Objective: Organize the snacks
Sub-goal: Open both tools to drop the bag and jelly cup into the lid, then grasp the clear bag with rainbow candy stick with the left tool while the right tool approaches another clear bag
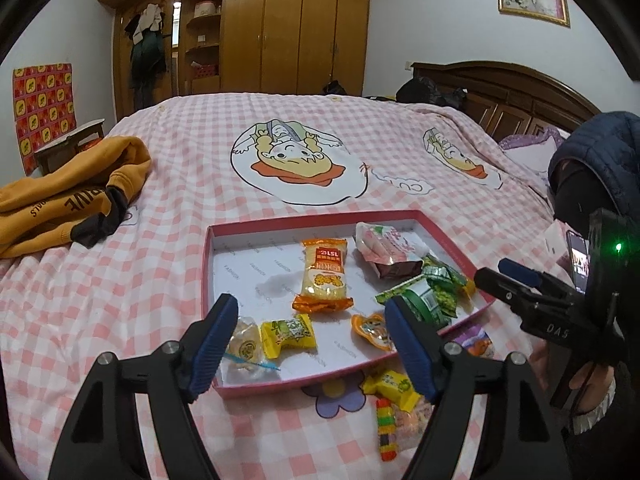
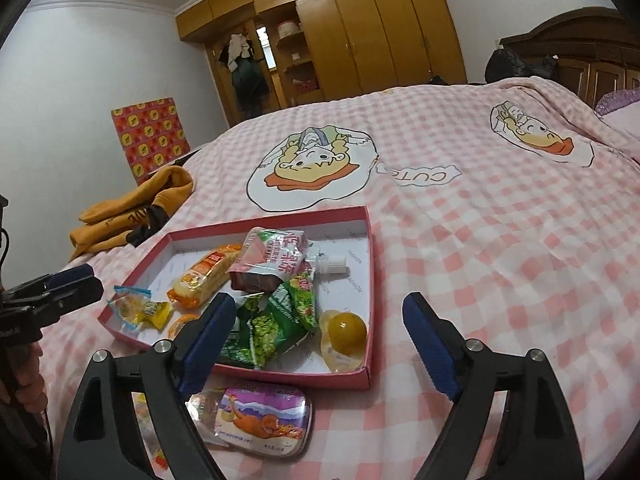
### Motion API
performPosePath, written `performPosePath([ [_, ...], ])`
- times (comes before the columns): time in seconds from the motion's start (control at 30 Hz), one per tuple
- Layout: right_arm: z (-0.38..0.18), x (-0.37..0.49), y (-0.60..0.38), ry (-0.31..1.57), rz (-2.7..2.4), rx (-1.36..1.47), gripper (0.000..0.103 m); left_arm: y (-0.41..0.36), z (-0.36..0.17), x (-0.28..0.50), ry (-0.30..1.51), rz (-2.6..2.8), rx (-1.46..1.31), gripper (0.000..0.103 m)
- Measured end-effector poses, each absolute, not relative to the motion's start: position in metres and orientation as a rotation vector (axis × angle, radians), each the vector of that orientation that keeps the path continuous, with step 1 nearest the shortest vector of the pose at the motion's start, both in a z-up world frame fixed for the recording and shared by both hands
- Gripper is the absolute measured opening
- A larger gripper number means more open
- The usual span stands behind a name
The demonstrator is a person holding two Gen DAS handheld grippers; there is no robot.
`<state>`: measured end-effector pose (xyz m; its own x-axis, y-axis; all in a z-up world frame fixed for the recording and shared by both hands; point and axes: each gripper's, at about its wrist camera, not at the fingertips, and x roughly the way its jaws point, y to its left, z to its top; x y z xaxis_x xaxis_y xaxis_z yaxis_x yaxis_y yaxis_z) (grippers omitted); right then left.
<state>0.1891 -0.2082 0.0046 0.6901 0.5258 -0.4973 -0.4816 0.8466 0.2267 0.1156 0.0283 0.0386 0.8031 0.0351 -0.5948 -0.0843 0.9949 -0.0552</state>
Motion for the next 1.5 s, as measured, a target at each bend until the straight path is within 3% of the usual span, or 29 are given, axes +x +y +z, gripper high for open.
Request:
performPosePath([
  [0.53,0.017,0.161,-0.197,0.621,0.602,-0.009,0.087,0.009,0.024,0.108,0.687,0.043,-0.145,0.081],
  [0.9,0.004,0.143,-0.213,0.696,0.617,0.078,0.087,0.0,0.019,0.095,0.74,0.064,-0.181,0.081],
  [1.5,-0.015,0.14,-0.226,0.79,0.625,0.113,0.087,-0.043,-0.031,0.1,0.874,0.054,-0.163,0.079],
])
